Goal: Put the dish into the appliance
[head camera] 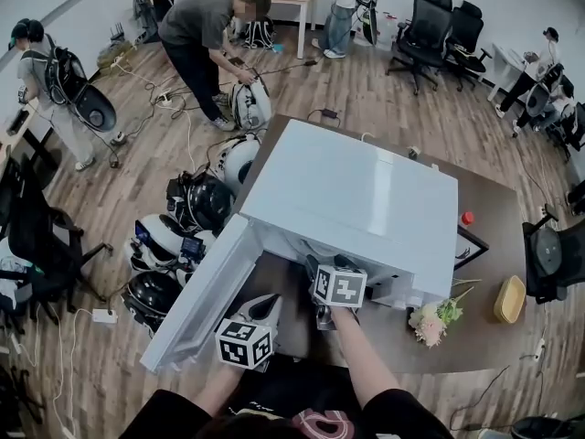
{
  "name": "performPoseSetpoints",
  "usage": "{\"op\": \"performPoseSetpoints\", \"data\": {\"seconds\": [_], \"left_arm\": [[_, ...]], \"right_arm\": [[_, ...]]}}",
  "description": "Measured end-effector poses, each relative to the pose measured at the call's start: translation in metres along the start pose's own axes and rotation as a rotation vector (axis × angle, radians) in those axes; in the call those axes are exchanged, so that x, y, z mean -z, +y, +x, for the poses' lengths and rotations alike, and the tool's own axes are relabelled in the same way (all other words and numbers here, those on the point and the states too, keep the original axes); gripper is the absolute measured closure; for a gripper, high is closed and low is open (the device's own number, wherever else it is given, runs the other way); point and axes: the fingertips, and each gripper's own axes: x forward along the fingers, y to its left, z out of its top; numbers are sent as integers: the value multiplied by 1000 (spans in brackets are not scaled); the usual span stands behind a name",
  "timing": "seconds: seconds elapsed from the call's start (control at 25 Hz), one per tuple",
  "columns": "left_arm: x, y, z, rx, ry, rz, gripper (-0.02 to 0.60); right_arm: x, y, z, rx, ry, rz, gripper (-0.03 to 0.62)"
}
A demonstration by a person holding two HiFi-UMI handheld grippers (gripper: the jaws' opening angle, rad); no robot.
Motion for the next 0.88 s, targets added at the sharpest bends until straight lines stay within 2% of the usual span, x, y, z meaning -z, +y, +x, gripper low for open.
{"op": "performPoseSetpoints", "data": {"seconds": [0.52,0.76,0.88], "left_arm": [[9,2,5,5,13,-14,572],[5,-4,8,27,2,-4,572],[5,-8,9,39,2,-1,572]], "right_arm": [[4,-6,-9,21,-14,3,290],[7,-3,-27,-56,-65,74,289],[14,-6,-38,-81,-90,76,276]]}}
